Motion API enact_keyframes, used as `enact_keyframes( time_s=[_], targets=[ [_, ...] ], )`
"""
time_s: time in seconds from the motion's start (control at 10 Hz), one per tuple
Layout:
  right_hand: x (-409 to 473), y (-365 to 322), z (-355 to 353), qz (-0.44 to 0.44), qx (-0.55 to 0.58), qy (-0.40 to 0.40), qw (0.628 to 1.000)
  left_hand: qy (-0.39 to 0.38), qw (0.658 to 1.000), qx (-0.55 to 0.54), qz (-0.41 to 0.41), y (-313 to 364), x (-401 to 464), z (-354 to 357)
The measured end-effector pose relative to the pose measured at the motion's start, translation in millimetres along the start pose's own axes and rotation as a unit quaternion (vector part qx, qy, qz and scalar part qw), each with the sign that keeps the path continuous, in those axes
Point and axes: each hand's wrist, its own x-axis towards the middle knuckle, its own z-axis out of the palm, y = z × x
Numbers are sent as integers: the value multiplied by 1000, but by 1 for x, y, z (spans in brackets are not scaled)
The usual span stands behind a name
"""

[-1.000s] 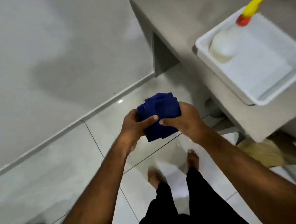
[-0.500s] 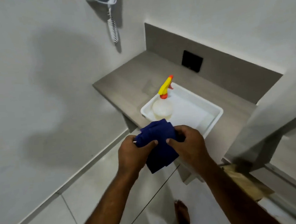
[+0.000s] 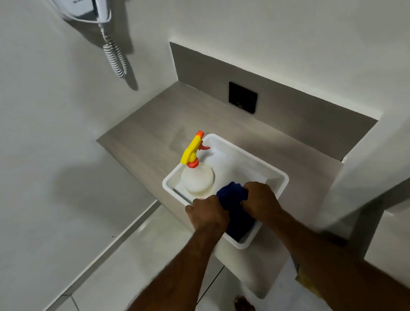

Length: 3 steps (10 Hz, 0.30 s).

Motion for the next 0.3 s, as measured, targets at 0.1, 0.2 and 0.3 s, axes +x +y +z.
enact_keyframes(
  time_s=[0.1, 0.2, 0.3],
  targets=[
    [5, 0, 9, -3, -54, -43, 998, -7, 998, 64, 24, -5, -3, 6],
    [0, -3, 9, -35, -151, -16, 988, 42, 994, 67, 80, -17, -11, 3],
    [-13, -16, 13, -156, -222, 112, 956, 117, 985, 25, 129, -38, -21, -5]
  ],
)
